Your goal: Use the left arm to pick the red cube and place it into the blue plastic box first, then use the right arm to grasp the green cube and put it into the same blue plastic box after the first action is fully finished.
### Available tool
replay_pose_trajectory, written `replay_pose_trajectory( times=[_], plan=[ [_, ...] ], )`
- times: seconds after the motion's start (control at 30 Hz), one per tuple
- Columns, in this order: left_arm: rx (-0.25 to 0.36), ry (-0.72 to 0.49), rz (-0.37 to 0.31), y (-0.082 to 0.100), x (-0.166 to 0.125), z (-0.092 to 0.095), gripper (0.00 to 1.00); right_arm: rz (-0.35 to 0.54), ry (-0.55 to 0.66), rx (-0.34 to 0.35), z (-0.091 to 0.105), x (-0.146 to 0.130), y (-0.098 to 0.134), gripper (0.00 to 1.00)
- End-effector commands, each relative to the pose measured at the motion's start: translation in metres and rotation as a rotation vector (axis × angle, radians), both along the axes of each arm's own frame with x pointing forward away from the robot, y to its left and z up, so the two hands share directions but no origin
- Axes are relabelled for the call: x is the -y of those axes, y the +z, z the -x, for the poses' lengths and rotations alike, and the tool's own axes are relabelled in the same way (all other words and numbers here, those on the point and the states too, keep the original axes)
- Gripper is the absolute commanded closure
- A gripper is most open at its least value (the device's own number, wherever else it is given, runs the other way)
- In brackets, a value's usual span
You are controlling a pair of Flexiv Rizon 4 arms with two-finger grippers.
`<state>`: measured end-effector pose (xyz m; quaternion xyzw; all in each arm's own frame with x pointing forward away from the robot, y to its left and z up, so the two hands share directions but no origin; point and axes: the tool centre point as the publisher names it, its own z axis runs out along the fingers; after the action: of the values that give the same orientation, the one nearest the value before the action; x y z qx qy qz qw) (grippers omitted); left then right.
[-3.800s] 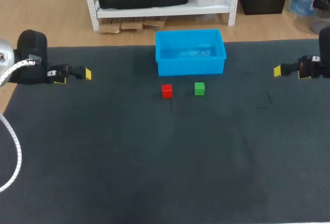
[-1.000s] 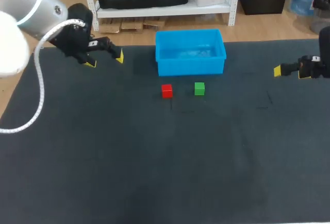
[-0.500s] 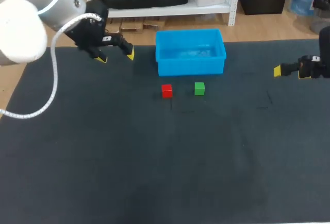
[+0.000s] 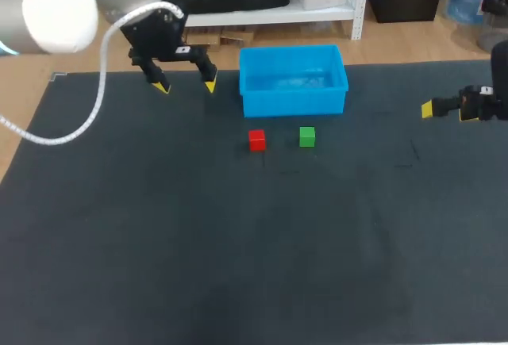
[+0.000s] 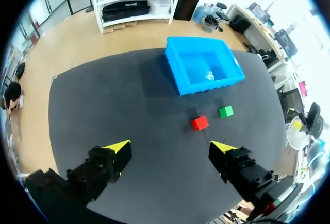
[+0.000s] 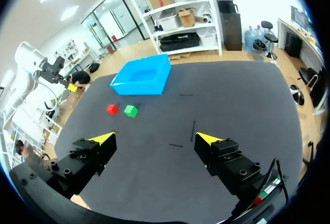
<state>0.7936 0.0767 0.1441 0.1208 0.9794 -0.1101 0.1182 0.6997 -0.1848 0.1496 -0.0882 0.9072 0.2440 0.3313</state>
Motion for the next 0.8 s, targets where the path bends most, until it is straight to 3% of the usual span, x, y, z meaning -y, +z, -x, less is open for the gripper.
replay_pose_trajectory(
  times=[0.03,0.47,0.8],
  plan=[
    [-0.105,0.0,-0.06,0.0,0.007,-0.007,0.0,0.0,0.002,-0.001,0.0,0.0,0.0,0.0],
    [-0.135,0.017,-0.092,0.003,0.026,-0.014,0.0,0.0,0.002,-0.001,0.0,0.0,0.0,0.0],
    [-0.161,0.029,-0.102,-0.007,0.049,-0.022,0.0,0.0,0.002,-0.001,0.0,0.0,0.0,0.0]
  ],
)
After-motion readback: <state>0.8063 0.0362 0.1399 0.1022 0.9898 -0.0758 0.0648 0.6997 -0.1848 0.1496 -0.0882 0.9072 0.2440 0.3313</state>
